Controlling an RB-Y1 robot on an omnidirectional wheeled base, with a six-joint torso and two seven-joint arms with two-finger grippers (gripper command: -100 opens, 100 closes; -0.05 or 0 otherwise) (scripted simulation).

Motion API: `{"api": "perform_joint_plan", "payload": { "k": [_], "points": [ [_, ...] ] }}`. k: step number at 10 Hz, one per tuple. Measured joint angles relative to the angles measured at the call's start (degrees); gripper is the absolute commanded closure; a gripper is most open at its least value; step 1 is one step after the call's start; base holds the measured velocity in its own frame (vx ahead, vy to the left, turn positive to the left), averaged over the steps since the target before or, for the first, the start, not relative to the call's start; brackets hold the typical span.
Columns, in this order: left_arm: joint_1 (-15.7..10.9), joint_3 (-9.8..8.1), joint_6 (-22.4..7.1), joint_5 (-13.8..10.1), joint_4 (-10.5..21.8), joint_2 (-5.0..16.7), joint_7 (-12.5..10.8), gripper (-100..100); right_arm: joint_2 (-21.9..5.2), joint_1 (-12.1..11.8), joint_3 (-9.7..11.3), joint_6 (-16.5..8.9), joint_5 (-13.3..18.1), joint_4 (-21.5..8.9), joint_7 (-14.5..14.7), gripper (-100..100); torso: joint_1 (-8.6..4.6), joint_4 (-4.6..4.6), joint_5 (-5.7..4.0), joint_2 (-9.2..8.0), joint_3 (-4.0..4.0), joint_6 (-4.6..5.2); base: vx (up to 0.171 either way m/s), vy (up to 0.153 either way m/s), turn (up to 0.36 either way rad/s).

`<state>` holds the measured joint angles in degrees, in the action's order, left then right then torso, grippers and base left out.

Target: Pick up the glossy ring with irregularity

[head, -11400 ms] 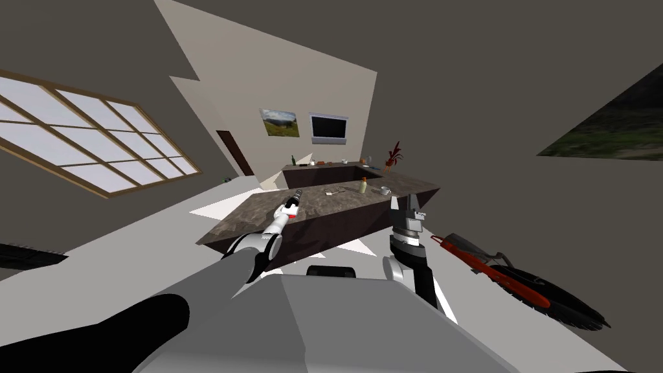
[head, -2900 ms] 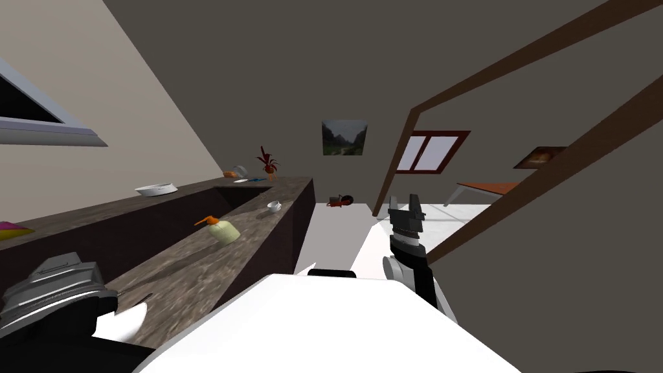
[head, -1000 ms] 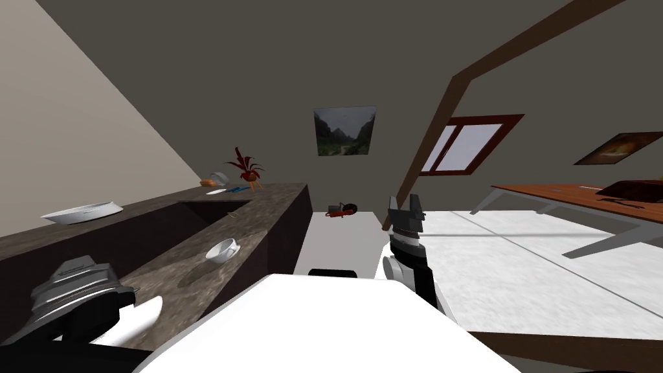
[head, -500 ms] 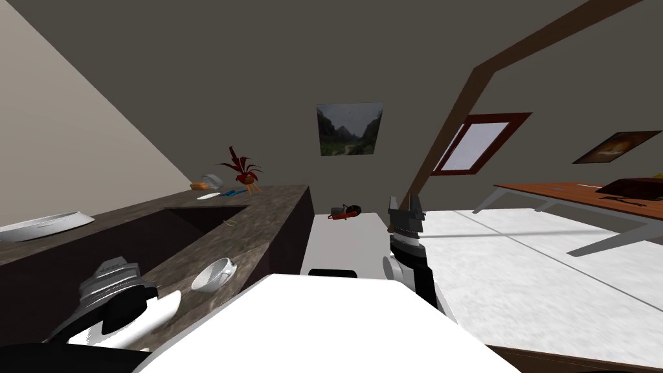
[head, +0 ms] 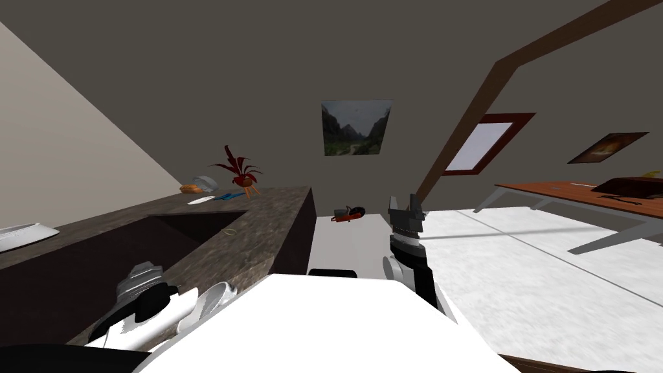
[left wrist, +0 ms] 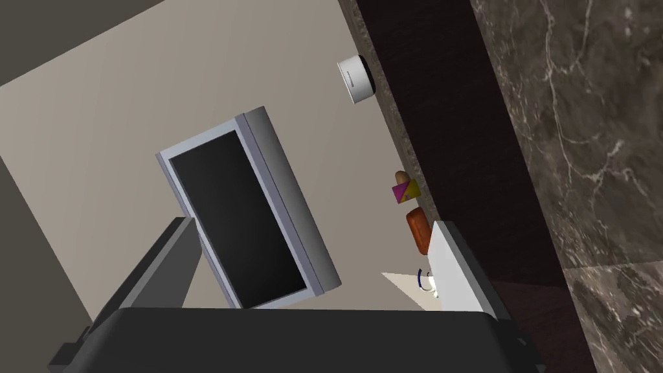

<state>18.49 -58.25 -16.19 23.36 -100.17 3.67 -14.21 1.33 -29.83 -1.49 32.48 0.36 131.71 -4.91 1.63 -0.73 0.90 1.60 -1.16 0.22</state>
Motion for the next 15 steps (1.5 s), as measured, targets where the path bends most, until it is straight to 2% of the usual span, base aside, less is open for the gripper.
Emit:
{"api": "perform_joint_plan", "payload": {
  "k": [1, 2, 3, 5, 6, 10, 12, 14, 15],
  "points": [
    [-1.3, -0.23, -0.1, 1.0, 1.3, -1.0, 0.4, -100, 0.0, 0.0, 0.0, 0.0, 0.0, 0.0, 0.0, 0, -0.19, 0.0, -0.02, -0.03, 0.01, 0.0, 0.052, 0.063, -0.013],
    [-1.4, -0.28, 0.1, 1.2, 1.5, -1.1, 0.5, 0, 0.0, 0.0, 0.0, 0.0, 0.0, 0.0, 0.0, 0, -0.55, 0.04, -0.11, -0.24, 0.13, -0.02, 0.011, 0.015, -0.003],
    [-1.4, -0.27, 0.1, 1.1, 1.5, -1.1, 0.5, -100, 0.0, 0.0, 0.0, 0.0, 0.0, 0.0, 0.0, 0, -0.77, 0.08, -0.17, -0.41, 0.23, -0.02, -0.032, 0.017, -0.038],
    [-1.4, -0.71, -1.2, 0.4, -0.8, -0.6, -0.3, -100, 0.0, 0.0, 0.0, 0.0, 0.0, 0.0, 0.0, 0, -0.95, 0.13, -0.22, -0.59, 0.34, -0.01, -0.011, -0.013, -0.031],
    [-1.5, -0.75, -1.4, 0.4, -0.9, -0.6, -0.3, 100, 0.0, 0.0, 0.0, 0.0, 0.0, 0.0, 0.0, 0, -0.93, 0.12, -0.21, -0.57, 0.33, -0.02, 0.0, 0.0, 0.0],
    [-1.4, -0.75, -1.3, 0.4, -0.9, -0.6, -0.3, 100, 0.0, 0.0, 0.0, 0.0, 0.0, 0.0, 0.0, 0, -0.91, 0.12, -0.2, -0.54, 0.31, -0.02, 0.0, 0.0, 0.0],
    [-1.4, -0.75, -1.3, 0.4, -0.9, -0.6, -0.3, -100, 0.0, 0.0, 0.0, 0.0, 0.0, 0.0, 0.0, 0, -0.91, 0.12, -0.2, -0.54, 0.31, -0.02, 0.019, -0.055, 0.055],
    [-1.7, 0.13, -1.0, 2.1, -1.0, 2.3, -0.2, -100, 0.0, 0.0, 0.0, 0.0, 0.0, 0.0, 0.0, 0, -1.6, 0.06, -0.36, -0.27, 0.16, -0.03, 0.093, -0.177, 0.131],
    [-2.0, 0.58, -0.8, 3.3, -1.5, 2.5, -0.1, -100, 0.0, 0.0, 0.0, 0.0, 0.0, 0.0, 0.0, 0, -1.54, 0.04, -0.35, -0.15, 0.09, -0.01, 0.107, -0.093, 0.052]
  ]
}}
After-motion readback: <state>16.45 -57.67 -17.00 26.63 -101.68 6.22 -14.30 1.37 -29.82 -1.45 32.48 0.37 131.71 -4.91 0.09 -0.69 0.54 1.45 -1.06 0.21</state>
